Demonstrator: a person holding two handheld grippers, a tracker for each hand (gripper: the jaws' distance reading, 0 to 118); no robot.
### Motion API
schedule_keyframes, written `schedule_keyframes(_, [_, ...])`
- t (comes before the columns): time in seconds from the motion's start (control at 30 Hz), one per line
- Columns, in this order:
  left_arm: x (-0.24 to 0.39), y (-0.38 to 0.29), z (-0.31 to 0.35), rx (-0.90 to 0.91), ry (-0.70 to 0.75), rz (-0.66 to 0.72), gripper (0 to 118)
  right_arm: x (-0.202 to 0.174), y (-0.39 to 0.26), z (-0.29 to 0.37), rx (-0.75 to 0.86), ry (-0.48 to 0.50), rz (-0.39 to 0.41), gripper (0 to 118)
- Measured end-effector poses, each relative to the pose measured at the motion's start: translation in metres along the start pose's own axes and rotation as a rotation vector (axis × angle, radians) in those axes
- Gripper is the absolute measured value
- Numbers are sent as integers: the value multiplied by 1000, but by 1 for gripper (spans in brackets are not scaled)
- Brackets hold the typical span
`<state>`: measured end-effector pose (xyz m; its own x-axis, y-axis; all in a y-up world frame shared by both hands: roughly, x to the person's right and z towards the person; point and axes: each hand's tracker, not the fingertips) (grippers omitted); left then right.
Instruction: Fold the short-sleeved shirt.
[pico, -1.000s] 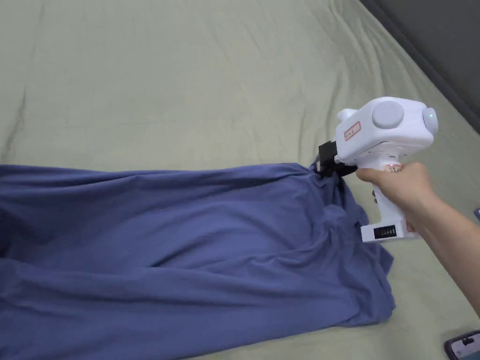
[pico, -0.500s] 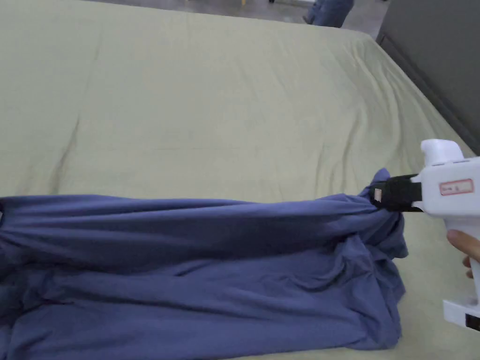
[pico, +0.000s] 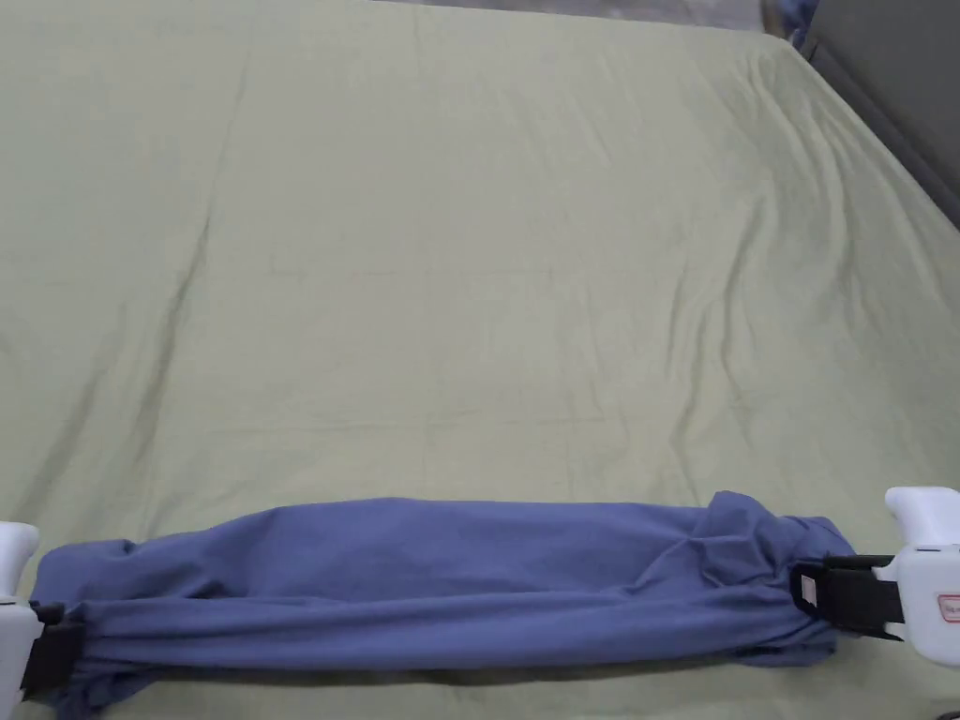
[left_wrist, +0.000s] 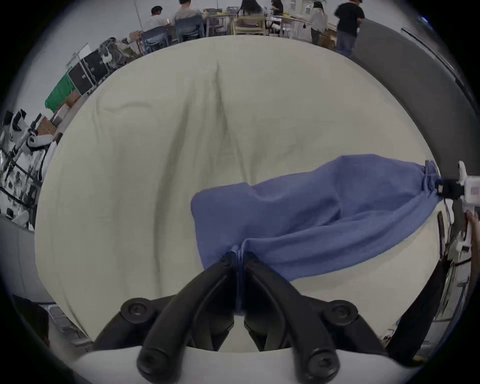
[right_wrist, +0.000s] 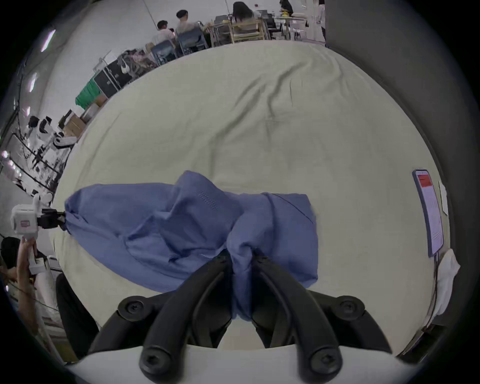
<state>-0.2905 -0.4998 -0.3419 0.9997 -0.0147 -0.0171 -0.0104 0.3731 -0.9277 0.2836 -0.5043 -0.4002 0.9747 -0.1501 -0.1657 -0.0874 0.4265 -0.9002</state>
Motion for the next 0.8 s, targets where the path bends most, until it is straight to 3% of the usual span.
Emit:
schedule_keyframes(0.03, [-3,3,-2,-2,-10,28,31,-6,2,2,-2,-2,15,19])
schedule_keyframes(0.07, [-4,4,2,-1,5,60,65,-9,2,3,0,-12,25,38])
schedule_keyframes(0.1, [-6,4,1,-2,36,68,86,-14,2,7,8,-37,40,90])
schedule_keyframes(0.13, [-7,2,2,4,51,67,86,-18,1,10,7,-63,65,116])
schedule_keyframes(0.23, [-13,-10,36,65,14,112,86,-31,-4,40,84,-29,92,118])
schedule_keyframes(0.43, [-8,-41,143,488,58,101,84,-82,-25,126,377,-45,139,118])
schedule_keyframes(0.47, [6,-50,176,567,53,78,72,-92,-31,141,445,-39,130,113])
schedule_keyframes(0.5, [11,-61,192,629,35,64,72,-99,-37,152,485,-22,128,113])
schedule_keyframes(0.53, [19,-71,206,698,34,56,65,-104,-42,160,512,3,125,109])
schedule_keyframes(0.57, [26,-73,213,702,61,74,37,-110,-46,166,522,16,114,94])
schedule_keyframes(0.6, [31,-76,211,683,72,77,0,-114,-49,167,526,23,116,24])
schedule_keyframes(0.63, [35,-78,212,687,88,87,0,-118,-55,163,539,6,119,2])
schedule_keyframes(0.7, [38,-75,210,598,52,45,0,-120,-53,159,507,57,129,2])
schedule_keyframes(0.8, [39,-72,197,581,88,29,0,-120,-56,151,504,54,138,2])
